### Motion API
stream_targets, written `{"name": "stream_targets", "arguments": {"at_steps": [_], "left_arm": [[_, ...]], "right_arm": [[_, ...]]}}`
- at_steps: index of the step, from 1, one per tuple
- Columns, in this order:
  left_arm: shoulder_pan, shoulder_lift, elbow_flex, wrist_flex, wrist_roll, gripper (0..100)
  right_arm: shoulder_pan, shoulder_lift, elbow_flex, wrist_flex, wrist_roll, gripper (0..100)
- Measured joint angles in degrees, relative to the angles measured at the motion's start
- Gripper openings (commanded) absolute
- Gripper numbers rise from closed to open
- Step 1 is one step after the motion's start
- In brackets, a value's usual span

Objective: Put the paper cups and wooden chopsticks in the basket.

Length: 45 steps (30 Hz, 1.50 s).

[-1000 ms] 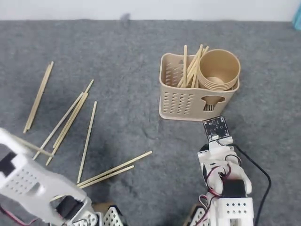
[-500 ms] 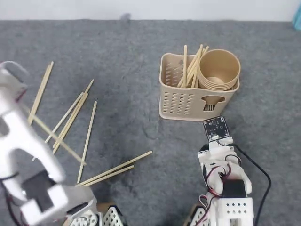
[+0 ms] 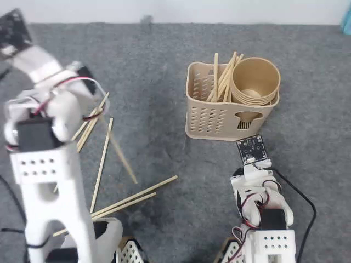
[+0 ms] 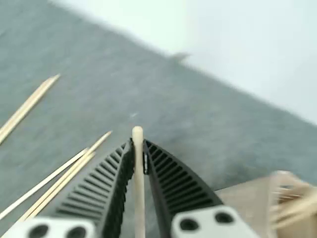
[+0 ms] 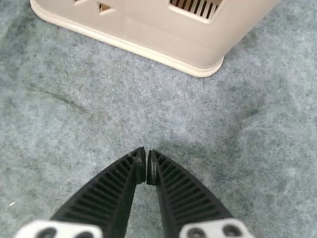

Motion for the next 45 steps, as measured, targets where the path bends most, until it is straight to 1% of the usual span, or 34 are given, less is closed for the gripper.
{"name": "stream_targets", "arguments": {"at_steps": [4,7,11,15,17,19,23,26,31,34,38,40,45], "left_arm": [[5.8,-4.0,3.6,-10.7,0.1,1],[9.0,-7.2,7.9,-21.0,0.3,1],[12.1,-11.9,17.3,-38.6,0.1,1],[14.5,-15.0,26.6,-58.5,0.2,1],[15.4,-15.1,27.3,-66.8,0.2,1],[16.8,-15.7,26.9,-71.9,0.3,1],[22.0,-15.9,23.2,-73.1,0.3,1],[26.0,-13.6,18.6,-73.1,0.3,1],[28.0,-3.6,7.4,-73.1,0.3,1],[28.1,2.8,3.4,-73.1,0.2,1],[28.1,8.4,2.9,-73.1,0.3,1],[28.1,10.1,4.0,-74.1,-1.5,1],[28.0,13.1,13.1,-82.8,-8.7,1]], "right_arm": [[0.0,0.0,0.0,0.0,0.0,3.3],[0.0,0.0,0.0,0.0,0.0,3.3],[0.0,0.0,0.0,0.0,0.0,3.3],[0.0,0.0,0.0,0.0,0.0,3.3],[0.0,0.0,0.0,0.0,0.0,3.3],[0.0,0.0,0.0,0.0,0.0,3.3],[0.0,0.0,0.0,0.0,0.0,3.3],[0.0,0.0,0.0,0.0,0.0,3.3],[0.0,0.0,0.0,0.0,0.0,3.3],[0.0,0.0,0.0,0.0,0.0,3.3],[0.0,0.0,0.0,0.0,0.0,3.3],[0.0,0.0,0.0,0.0,0.0,3.3],[0.0,0.0,0.0,0.0,0.0,3.3]]}}
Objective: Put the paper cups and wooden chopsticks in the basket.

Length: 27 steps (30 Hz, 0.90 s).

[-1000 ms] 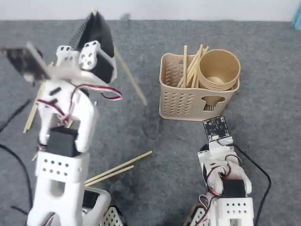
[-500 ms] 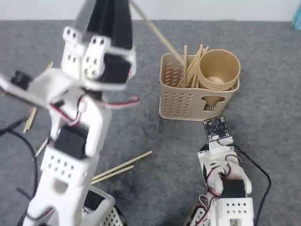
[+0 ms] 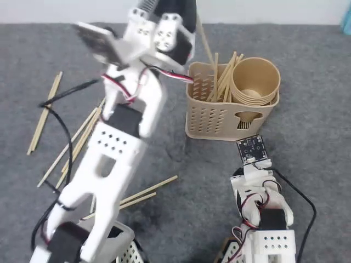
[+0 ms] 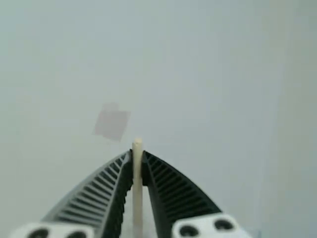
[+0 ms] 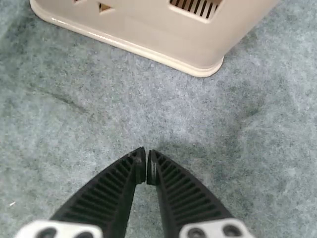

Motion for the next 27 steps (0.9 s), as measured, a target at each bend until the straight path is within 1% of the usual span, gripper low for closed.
{"name": "stream_targets", "arguments": {"at_steps": [3,8,12,14,16,18,20,24,27], "left_arm": [[0.0,0.5,6.8,-5.0,-1.3,1],[0.0,0.8,17.1,-12.1,-1.6,1],[0.4,0.8,24.4,-14.8,-1.7,2],[0.9,0.8,26.7,-14.9,-1.8,7],[1.2,0.8,27.3,-14.6,-1.9,16],[1.2,0.8,26.8,-11.0,-1.8,25],[1.2,0.8,25.1,-4.9,-1.8,30],[1.2,0.8,19.3,7.1,-1.8,32],[1.1,-1.9,16.8,14.0,-1.8,32]], "right_arm": [[0.0,0.0,0.0,0.0,0.0,3.3],[0.0,0.0,0.0,0.0,0.1,3.3],[0.0,0.0,0.0,0.0,0.1,3.3],[0.0,0.0,0.0,0.0,0.1,3.3],[0.0,0.0,0.0,0.0,0.1,3.3],[0.0,0.0,0.0,0.0,0.1,3.3],[0.0,0.0,0.0,0.0,0.1,3.3],[0.0,0.0,0.0,0.0,0.1,3.3],[0.0,0.0,0.0,0.0,0.1,3.3]]}}
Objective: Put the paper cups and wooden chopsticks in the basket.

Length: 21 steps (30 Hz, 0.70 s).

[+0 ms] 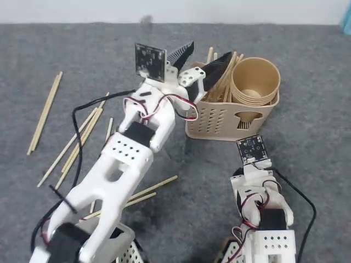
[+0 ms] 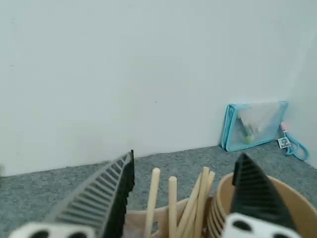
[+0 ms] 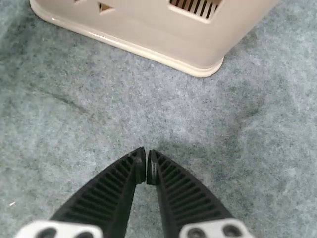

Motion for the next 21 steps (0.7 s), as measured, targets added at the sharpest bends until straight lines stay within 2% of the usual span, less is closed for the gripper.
{"name": "stream_targets", "arguments": {"at_steps": [5,9,12,16,21], "left_arm": [[-2.8,-11.0,-2.2,10.2,0.0,32],[-8.4,-20.1,-4.1,20.7,0.0,30],[-14.2,-23.6,-6.2,29.5,0.0,21],[-22.7,-23.4,-10.5,38.2,0.0,1],[-34.6,-17.1,-17.4,39.3,0.1,1]], "right_arm": [[0.0,0.0,0.0,0.0,0.0,3.3],[0.0,0.0,0.0,0.0,0.0,3.3],[0.0,0.0,0.0,0.0,0.0,3.3],[0.0,0.0,0.0,0.0,0.0,3.3],[0.0,0.0,0.0,0.0,0.0,3.3]]}}
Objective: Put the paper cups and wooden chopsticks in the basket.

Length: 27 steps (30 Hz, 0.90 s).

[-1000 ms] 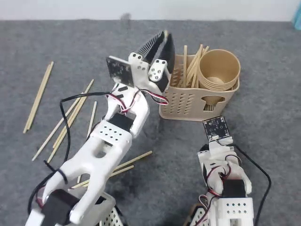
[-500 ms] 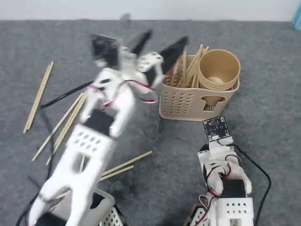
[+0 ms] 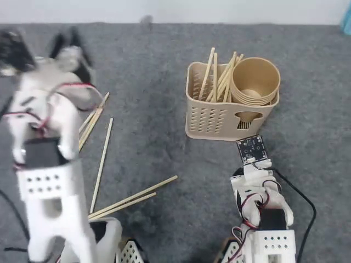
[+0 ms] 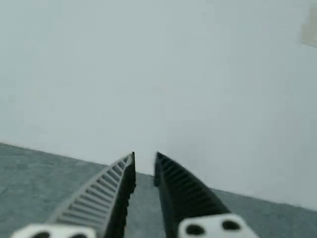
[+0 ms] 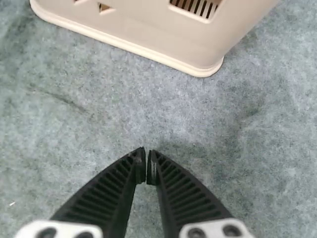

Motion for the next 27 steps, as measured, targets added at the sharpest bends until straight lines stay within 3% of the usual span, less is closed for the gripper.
{"name": "stream_targets", "arguments": {"at_steps": [11,21,27], "left_arm": [[-14.9,23.1,-9.1,1.6,0.1,1],[-18.1,51.6,-36.6,28.4,0.1,1],[-20.8,72.3,-59.6,37.0,-2.1,1]], "right_arm": [[0.0,0.0,0.0,0.0,0.0,3.3],[0.0,0.0,0.0,0.0,0.0,3.3],[0.0,0.0,0.0,0.0,0.0,3.3]]}}
